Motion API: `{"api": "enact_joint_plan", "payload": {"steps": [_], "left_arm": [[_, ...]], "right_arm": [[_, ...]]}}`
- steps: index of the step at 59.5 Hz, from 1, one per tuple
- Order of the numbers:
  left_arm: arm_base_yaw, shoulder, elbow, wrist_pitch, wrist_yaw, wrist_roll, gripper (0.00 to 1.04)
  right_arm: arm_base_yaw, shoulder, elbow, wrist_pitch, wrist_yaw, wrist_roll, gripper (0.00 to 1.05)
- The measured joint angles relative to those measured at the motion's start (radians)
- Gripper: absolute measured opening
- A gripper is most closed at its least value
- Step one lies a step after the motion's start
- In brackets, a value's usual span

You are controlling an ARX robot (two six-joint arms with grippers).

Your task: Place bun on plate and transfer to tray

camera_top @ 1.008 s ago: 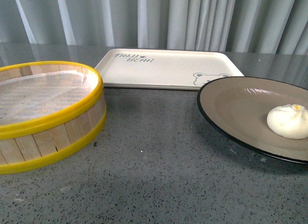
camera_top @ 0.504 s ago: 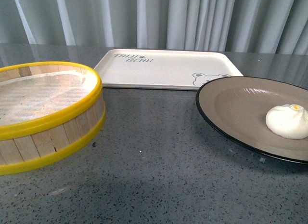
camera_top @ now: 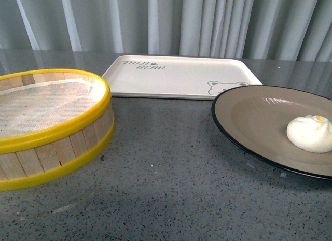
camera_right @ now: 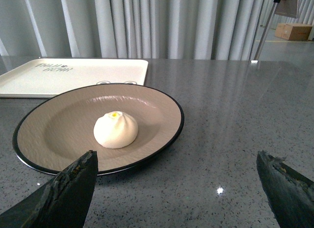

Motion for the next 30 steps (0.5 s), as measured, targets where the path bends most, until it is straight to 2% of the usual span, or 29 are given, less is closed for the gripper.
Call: {"api": "enact_joint_plan", "payload": {"steps": [30], "left_arm": [[0.0, -0.185, -0.072, -0.102, 0.0, 0.0, 0.04]], "right_arm": [[0.0, 0.0, 0.0, 0.0, 0.0, 0.0, 0.96]]}}
